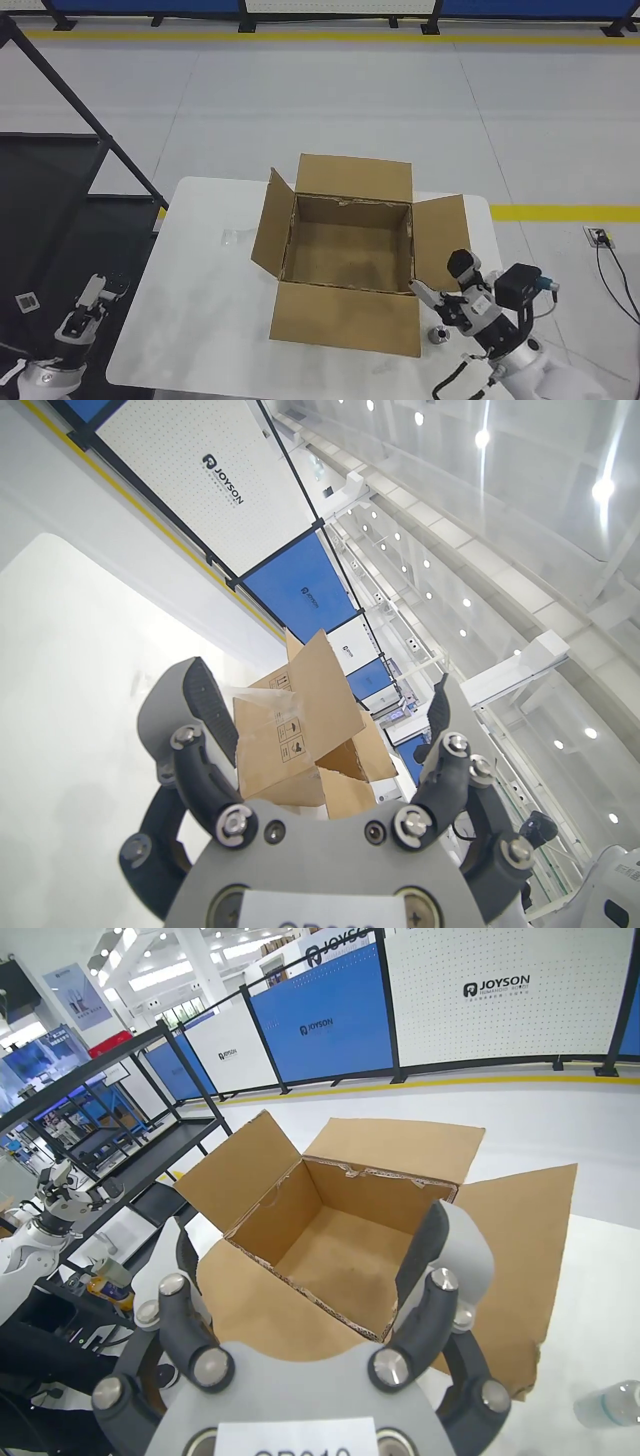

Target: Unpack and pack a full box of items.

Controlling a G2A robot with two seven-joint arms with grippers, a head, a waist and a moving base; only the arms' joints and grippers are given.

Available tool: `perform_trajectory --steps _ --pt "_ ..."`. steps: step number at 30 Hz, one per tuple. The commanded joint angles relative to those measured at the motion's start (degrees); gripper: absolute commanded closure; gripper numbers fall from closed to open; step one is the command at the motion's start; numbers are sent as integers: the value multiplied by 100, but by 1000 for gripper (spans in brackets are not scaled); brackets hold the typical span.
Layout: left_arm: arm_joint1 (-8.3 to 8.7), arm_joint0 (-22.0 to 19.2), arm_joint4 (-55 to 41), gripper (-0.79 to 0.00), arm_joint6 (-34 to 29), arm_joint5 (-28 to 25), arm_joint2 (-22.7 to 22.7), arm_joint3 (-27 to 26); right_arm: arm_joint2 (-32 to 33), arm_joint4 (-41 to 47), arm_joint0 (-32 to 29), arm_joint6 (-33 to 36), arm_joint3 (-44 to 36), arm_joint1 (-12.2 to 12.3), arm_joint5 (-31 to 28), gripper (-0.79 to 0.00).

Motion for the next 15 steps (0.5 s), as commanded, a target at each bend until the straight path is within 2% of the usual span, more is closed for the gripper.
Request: perform_trajectory --steps 1,4,9,12,15 --pt "8 -14 -38 -785 30 -1 30 -2 -19 12 1 14 8 0 -1 -785" --pt "14 -18 -207 -785 50 -47 113 -57 -500 189 364 388 231 -7 10 -785" --pt "45 38 -319 -785 -71 -26 155 -164 -1510 311 1694 1197 1156 -79 473 -785" --pt "71 55 -171 -785 -256 -20 242 -181 -1973 569 2301 1482 1651 -131 442 -785" --pt "87 68 82 -785 -314 -227 350 -161 -2360 856 2756 1675 2098 -185 363 -785"
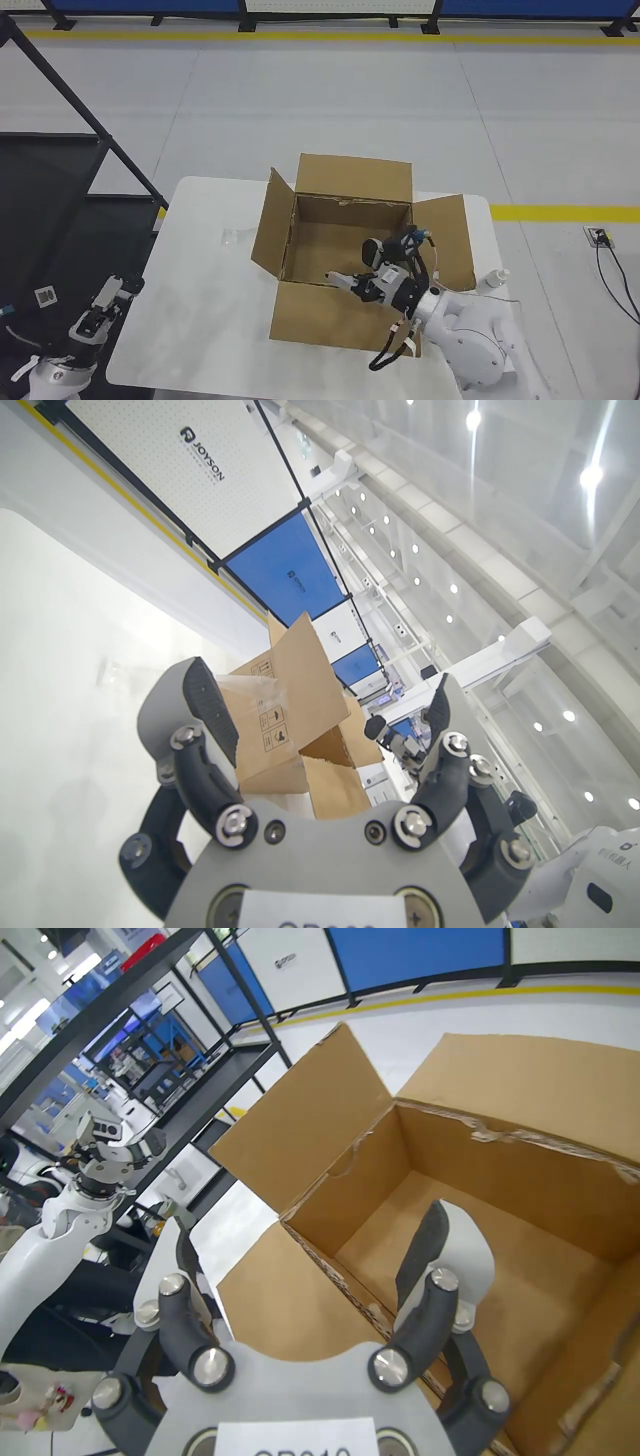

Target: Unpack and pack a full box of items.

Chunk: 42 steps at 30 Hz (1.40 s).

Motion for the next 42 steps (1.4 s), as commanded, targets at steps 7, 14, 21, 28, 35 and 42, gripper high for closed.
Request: perform_trajectory --steps 7,14,21,28,35,42 --pt "21 106 8 -785 94 -206 179 -45 -1302 494 1255 -326 1395 -323 638 -785" --pt "52 182 -101 -785 274 -85 70 -57 -1570 1371 1636 -255 1962 -473 814 -785" --pt "52 182 -101 -785 274 -85 70 -57 -1544 1415 1605 -346 1984 -477 884 -785" --pt "52 182 -101 -785 274 -85 70 -57 -1676 2903 2103 -579 3050 -710 989 -785" --pt "52 190 -70 -785 337 -35 66 -81 -2080 4088 2919 -646 4762 -1081 673 -785" --pt "52 190 -70 -785 337 -35 66 -81 -2393 4785 3375 -418 5891 -1404 1 -785"
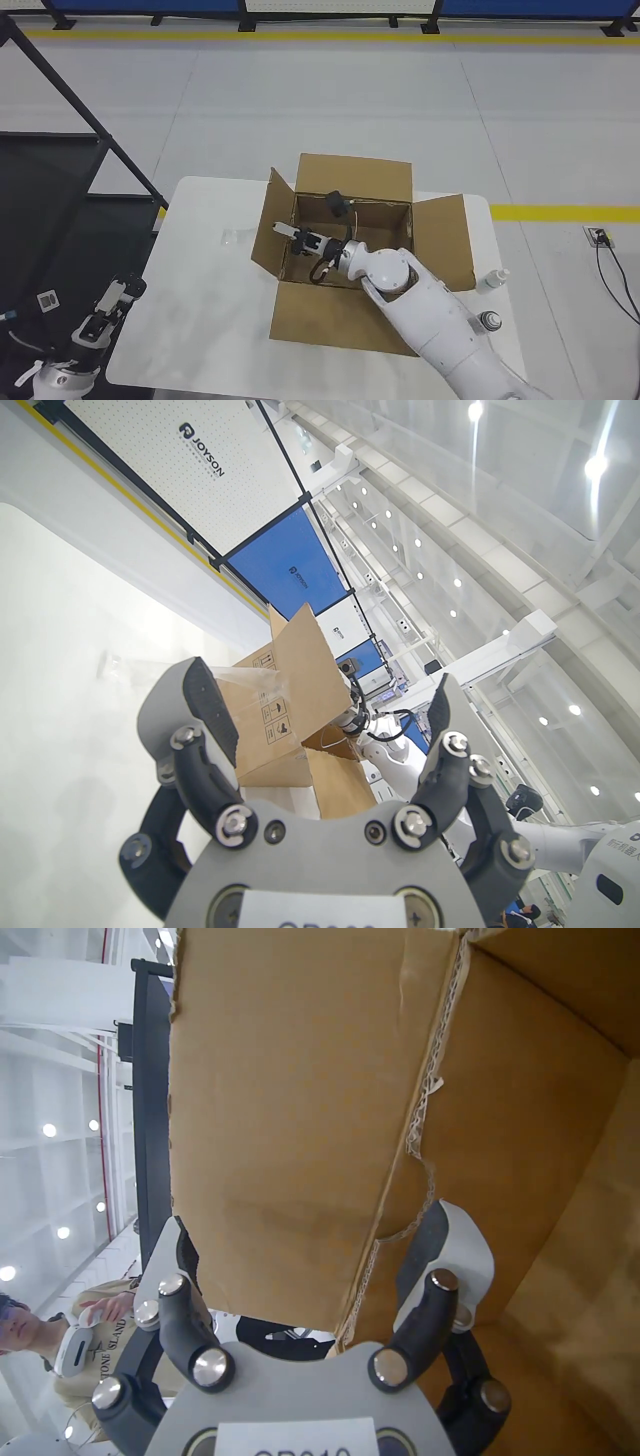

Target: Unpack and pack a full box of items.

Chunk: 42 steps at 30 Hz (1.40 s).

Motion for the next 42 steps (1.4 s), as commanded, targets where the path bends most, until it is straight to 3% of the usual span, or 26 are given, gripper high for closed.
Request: perform_trajectory --steps 1,16,20,24,28,32,35,38,42 --pt "0 0 0 -785 0 0 0 0 -100 59 85 20 208 -81 -132 -785" --pt "0 0 0 -785 0 0 0 0 -459 230 558 -188 1100 -580 -640 -785" --pt "0 0 0 -785 0 0 0 0 -328 -57 540 -257 1046 -507 -1010 -785" --pt "0 0 0 -785 0 0 0 0 -41 -789 170 -484 455 -239 -1286 -785" --pt "0 0 0 -785 0 0 0 0 569 -2214 -775 -1033 -1040 216 -1082 -785" --pt "0 0 0 -785 0 0 0 0 1690 -3472 -2653 -1203 -3597 708 -570 -785" --pt "0 0 0 -785 0 0 0 0 2453 -3978 -4017 -1150 -5193 930 -424 -785" --pt "0 0 0 -785 0 0 0 0 2981 -4126 -4973 -1347 -6034 1042 -675 -785" --pt "0 0 0 -785 0 0 0 0 3430 -4501 -5792 -1787 -6501 1120 -949 -785"
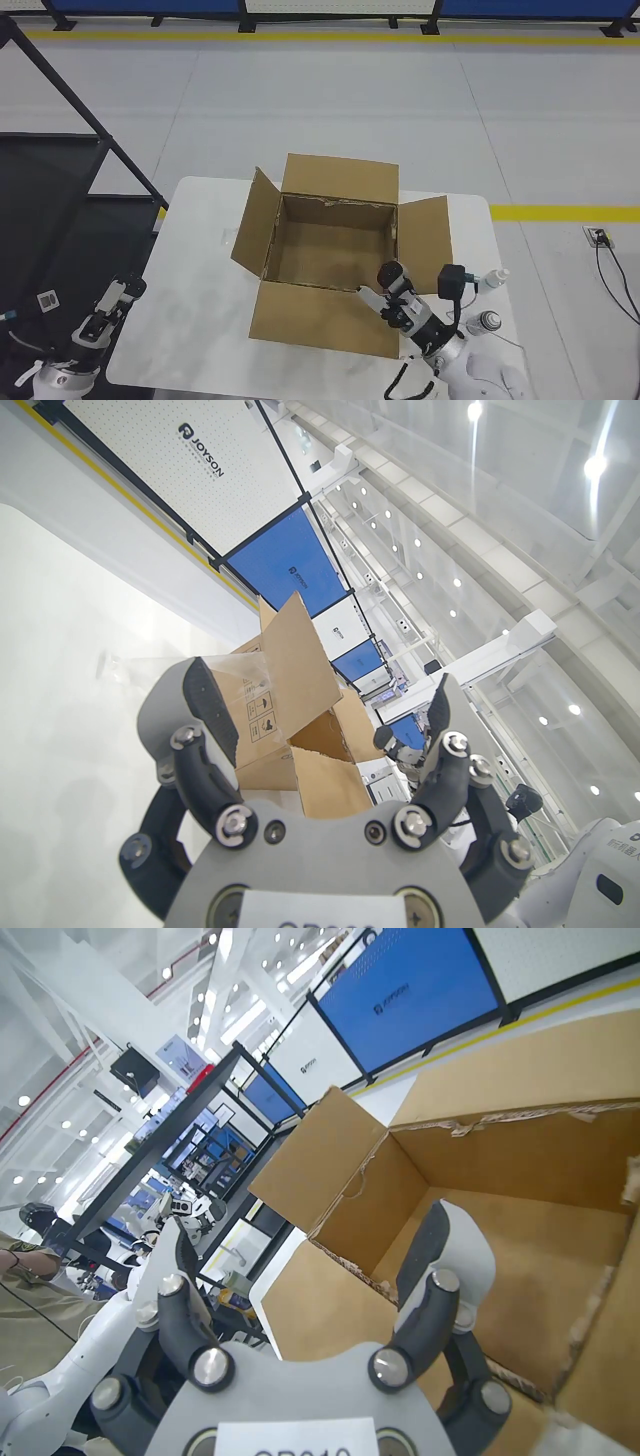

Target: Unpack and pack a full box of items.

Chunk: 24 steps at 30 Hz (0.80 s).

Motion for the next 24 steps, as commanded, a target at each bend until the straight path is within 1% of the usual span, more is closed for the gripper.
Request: perform_trajectory --steps 1,2,4,15,16,18,20,24 --pt "0 0 0 -785 0 0 0 0 205 -204 -381 -228 -139 26 -24 -785" --pt "0 0 0 -785 0 0 0 0 296 -298 -571 -317 -194 38 3 -785" --pt "0 0 0 -785 0 0 0 0 380 -408 -876 -31 -230 67 163 -785" --pt "0 0 0 -785 0 0 0 0 380 -408 -876 -31 -230 67 163 -785" --pt "0 0 0 -785 0 0 0 0 389 -543 -872 3 -203 71 262 -785" --pt "0 0 0 -785 0 0 0 0 219 -1378 -831 22 -314 80 480 -785" --pt "0 0 0 -785 0 0 0 0 183 -1883 -912 -110 -373 91 620 -785" --pt "0 0 0 -785 0 0 0 0 607 -2773 -1422 -473 -660 159 694 -785"
